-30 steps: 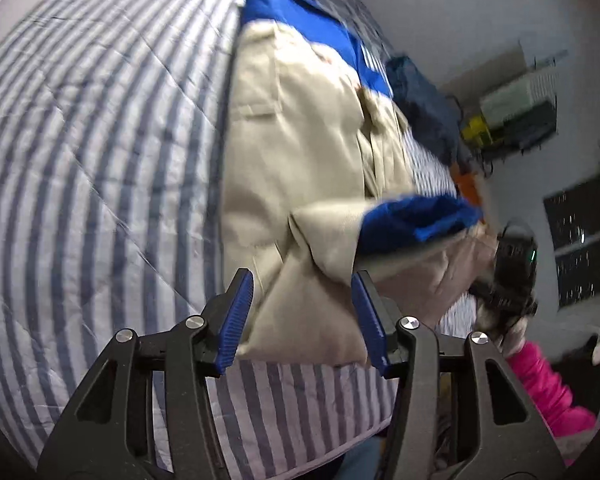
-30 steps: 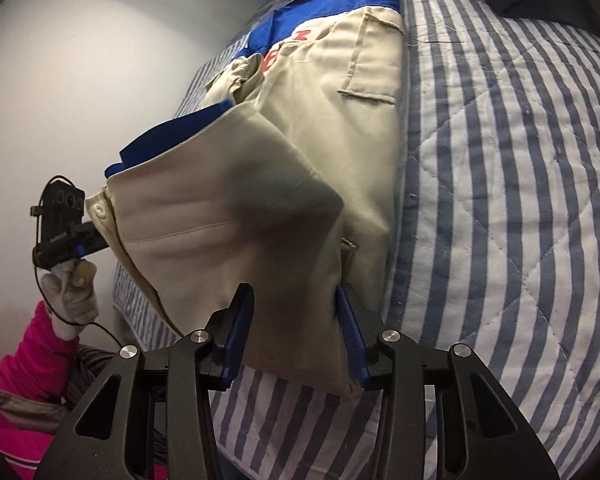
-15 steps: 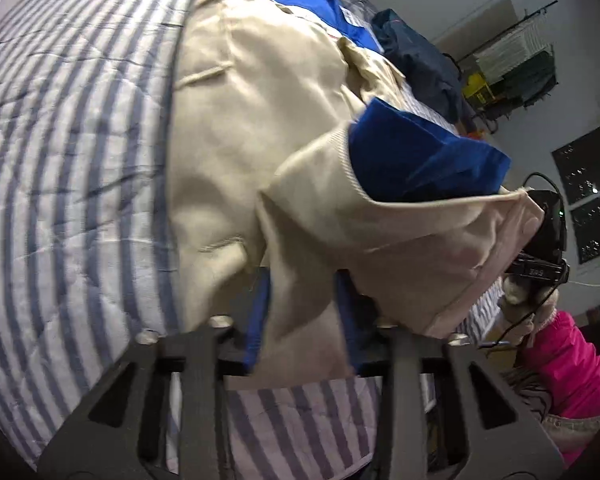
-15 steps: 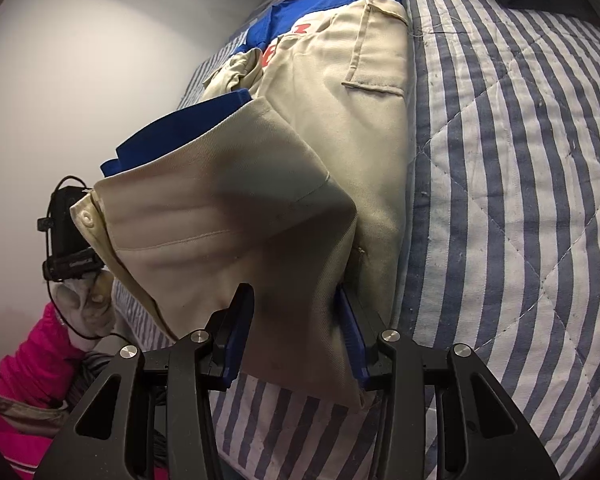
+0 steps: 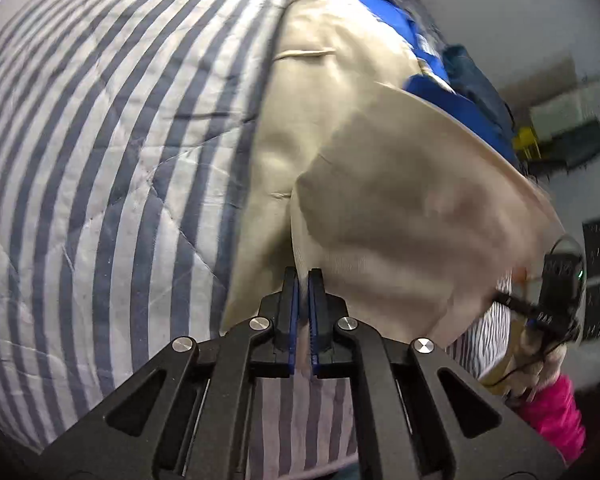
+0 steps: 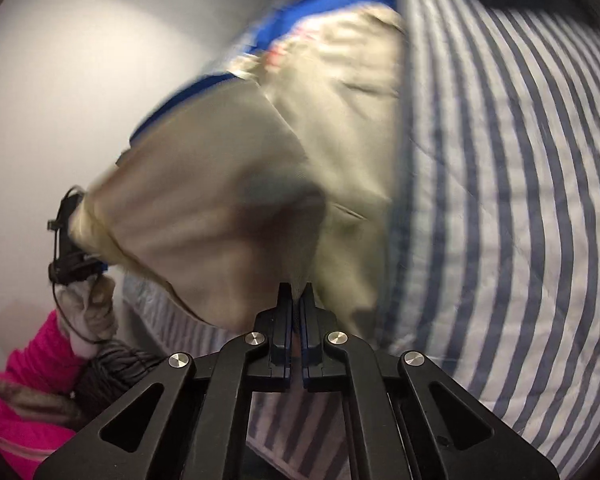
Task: Fold large clothes
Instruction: 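Lay the folded hem onto the jacket and open both tools, then move both tools to the blue collar end of the folded jacket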
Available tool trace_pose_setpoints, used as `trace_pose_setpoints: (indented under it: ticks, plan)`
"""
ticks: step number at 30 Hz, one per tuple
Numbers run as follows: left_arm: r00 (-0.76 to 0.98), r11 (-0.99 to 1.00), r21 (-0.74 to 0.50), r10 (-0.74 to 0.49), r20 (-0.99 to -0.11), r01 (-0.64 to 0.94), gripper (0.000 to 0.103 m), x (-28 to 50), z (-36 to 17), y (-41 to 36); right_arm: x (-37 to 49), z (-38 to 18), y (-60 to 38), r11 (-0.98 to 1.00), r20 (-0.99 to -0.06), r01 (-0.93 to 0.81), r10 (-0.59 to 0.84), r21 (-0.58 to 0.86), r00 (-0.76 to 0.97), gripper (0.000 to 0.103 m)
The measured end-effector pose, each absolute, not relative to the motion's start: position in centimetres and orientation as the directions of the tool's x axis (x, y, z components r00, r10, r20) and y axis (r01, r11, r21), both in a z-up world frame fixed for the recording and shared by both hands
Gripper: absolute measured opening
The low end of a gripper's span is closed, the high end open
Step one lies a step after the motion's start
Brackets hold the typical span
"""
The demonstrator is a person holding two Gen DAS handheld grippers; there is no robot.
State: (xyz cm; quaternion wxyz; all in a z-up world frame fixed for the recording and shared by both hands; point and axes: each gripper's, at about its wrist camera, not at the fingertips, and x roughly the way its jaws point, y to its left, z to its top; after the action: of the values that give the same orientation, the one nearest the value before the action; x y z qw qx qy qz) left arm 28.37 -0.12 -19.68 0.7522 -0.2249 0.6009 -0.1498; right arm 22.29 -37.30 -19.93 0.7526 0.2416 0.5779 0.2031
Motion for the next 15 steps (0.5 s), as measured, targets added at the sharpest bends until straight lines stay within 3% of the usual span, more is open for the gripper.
trace_pose_setpoints:
  ticks: [4,7,15]
  plan:
    - [0.264,0.879,-0.477,-0.455,-0.851,-0.022,0.005,28.5,-18.4,0.1,22.9,-20.3,-38.0,0.819,-0.797,0.033,0.547,0.573,0.255,0.007]
    - [0.322,0.909,-0.417,-0.39,-0.863,-0.017,0.012,28.0,-16.7,0.2,22.5,-17.8,-37.3,0.905,-0.854,-0.046,0.416,0.424,0.313,0.008]
    - [0.412,0.916,-0.341,-0.4,-0.819,0.211,0.012,28.4,-13.4,-4.9,22.3,-14.3,-32.9,0.928,-0.793,-0.25,0.368,0.277,0.486,0.008]
